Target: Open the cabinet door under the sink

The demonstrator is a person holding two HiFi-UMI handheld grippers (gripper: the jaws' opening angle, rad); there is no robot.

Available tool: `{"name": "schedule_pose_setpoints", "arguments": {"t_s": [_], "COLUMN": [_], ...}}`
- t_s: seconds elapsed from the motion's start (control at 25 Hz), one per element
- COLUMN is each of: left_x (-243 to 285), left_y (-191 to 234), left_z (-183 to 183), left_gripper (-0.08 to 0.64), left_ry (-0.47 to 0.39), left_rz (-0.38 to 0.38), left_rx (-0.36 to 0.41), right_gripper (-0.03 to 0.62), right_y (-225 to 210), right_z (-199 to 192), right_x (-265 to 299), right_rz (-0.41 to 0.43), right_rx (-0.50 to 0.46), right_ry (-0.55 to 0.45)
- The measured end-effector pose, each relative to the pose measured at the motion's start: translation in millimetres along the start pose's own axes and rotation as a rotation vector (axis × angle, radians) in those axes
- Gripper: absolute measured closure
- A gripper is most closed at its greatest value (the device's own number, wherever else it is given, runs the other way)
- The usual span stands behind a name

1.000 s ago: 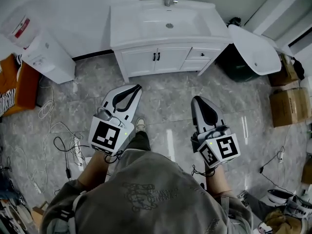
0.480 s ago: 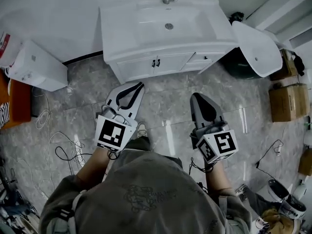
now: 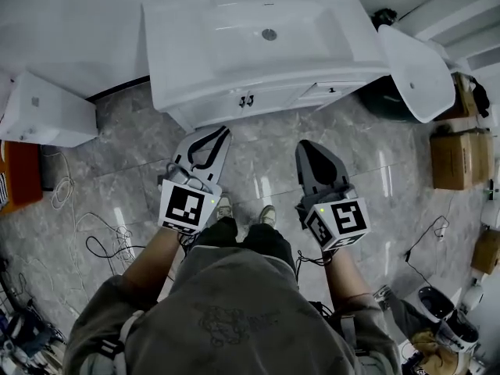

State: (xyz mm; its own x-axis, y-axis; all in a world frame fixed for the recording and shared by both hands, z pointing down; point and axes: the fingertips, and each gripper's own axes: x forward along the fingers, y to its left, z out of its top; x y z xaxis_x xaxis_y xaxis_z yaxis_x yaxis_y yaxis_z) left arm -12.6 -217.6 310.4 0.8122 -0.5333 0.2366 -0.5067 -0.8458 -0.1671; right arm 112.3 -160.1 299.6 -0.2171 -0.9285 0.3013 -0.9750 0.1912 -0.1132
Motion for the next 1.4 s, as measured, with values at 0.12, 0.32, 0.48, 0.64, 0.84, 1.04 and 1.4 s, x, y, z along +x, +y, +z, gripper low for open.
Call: {"name": "schedule_pose_setpoints", "arguments": {"t_s": [0.12,0.32,0.48,0.64,0.84,1.04,1.4], "left_x": [23,68,99,133,174,203,253], "left_y": [4,0,2,1,-3,0,4], "left_z": [-19,-69,-104,-127,-170,-227,-335], "left_gripper": [0.538,0.538,0.537,0.535,0.456,0.445,0.428], "left_ry": [0.033,0.135,0.174,0.159,0.211,0.322,0.481], "left_rz": [0.002,-0.009,0.016,0.023,0.018,0.072,0.166], "left_rx": [-0.005,-0.041,-0.063,-0.036,-0.066,-0.101,-0.214], "right_gripper": [0.561,0.562,0.563,0.561,0.561,0.562,0.561], "right_y": [-9,-37,-60,-85,-104,-115,-137], "right_z": [-12,-42,-63,-91,-133,-169,-234], "right_x": [23,61,94,119,148,173,204], "right_rz": [0.020,0.057,0.072,0.071,0.065,0.058,0.049], "right_rx": [-0.001,0.103,0.110,0.108,0.099,0.102,0.084], "right_ry": [0.032,0.072,0.100,0.130,0.155,0.167,0.205]}}
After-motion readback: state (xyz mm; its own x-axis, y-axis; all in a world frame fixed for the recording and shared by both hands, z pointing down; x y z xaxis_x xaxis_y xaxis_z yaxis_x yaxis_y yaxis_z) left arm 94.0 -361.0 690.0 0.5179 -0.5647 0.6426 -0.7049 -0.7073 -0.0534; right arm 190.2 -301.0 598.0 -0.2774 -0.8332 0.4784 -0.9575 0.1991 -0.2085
